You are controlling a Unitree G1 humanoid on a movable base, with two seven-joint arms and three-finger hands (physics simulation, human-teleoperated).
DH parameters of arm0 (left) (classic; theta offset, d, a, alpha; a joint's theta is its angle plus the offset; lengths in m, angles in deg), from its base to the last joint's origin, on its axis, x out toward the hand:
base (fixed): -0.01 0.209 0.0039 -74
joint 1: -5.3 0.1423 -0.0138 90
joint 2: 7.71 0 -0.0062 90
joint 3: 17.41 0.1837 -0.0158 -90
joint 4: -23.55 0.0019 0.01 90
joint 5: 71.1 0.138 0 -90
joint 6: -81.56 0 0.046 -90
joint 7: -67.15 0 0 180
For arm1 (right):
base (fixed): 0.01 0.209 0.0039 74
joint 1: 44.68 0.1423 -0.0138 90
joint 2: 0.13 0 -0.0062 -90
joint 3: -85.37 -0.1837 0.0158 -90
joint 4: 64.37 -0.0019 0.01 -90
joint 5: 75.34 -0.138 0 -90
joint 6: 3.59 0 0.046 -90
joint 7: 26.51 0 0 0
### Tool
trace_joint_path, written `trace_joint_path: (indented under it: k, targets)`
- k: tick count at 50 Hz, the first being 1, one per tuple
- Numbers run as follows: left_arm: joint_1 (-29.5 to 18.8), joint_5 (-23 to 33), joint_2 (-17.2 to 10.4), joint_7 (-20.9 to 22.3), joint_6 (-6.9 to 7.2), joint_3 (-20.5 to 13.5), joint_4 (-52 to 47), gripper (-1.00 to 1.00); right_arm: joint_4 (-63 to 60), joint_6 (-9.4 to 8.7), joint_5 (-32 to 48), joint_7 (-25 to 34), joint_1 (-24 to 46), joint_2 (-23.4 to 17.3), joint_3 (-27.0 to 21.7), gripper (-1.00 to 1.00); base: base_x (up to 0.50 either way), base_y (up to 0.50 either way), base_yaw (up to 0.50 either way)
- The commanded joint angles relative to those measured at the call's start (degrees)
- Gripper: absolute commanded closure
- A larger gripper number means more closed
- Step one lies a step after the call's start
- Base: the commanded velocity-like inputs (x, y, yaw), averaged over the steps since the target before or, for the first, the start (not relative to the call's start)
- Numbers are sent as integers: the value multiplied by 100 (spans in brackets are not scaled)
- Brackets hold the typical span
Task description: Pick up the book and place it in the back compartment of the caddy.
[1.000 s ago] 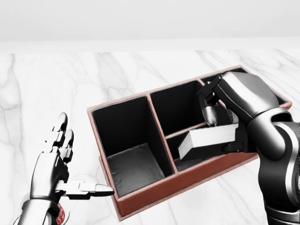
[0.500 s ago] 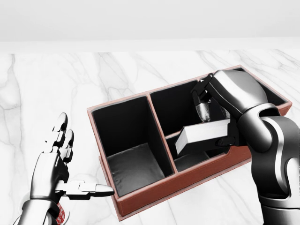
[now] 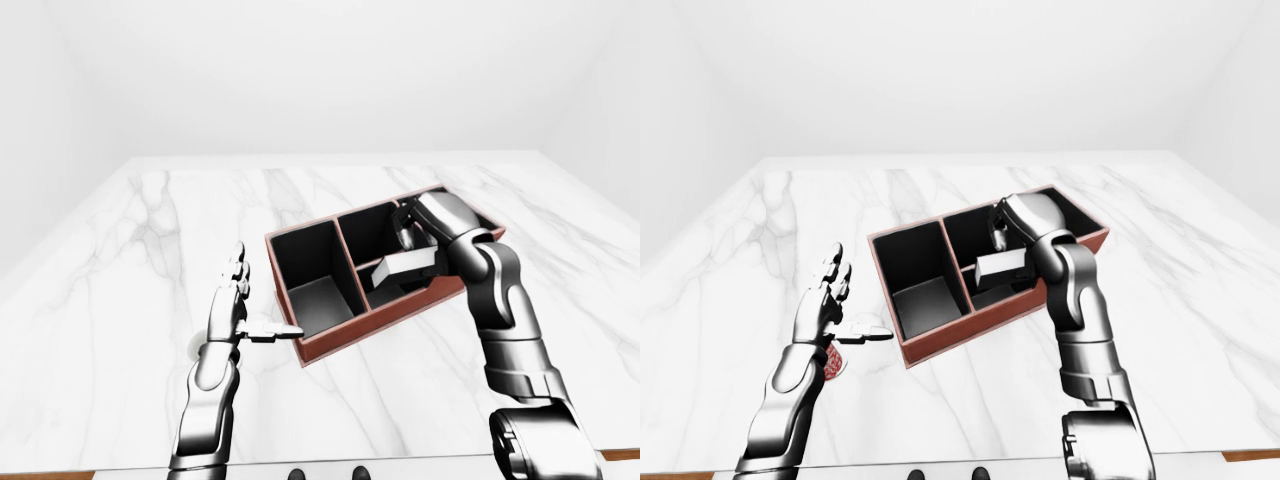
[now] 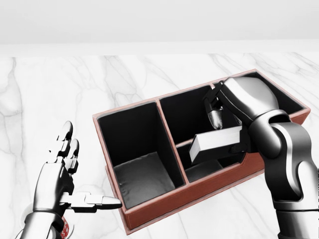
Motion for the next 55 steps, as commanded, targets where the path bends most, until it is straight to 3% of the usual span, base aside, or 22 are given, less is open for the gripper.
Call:
trace_joint_path:
  k: [1, 55]
  targets:
    - [0, 6, 0, -5, 0, 4, 3, -100, 157, 49, 119, -267, 60, 21, -23, 100, 0, 0, 0]
    - [11, 39, 6, -22, 0, 16, 26, -100, 1559, 49, 184, -1172, 453, 77, 169, 100, 0, 0, 0]
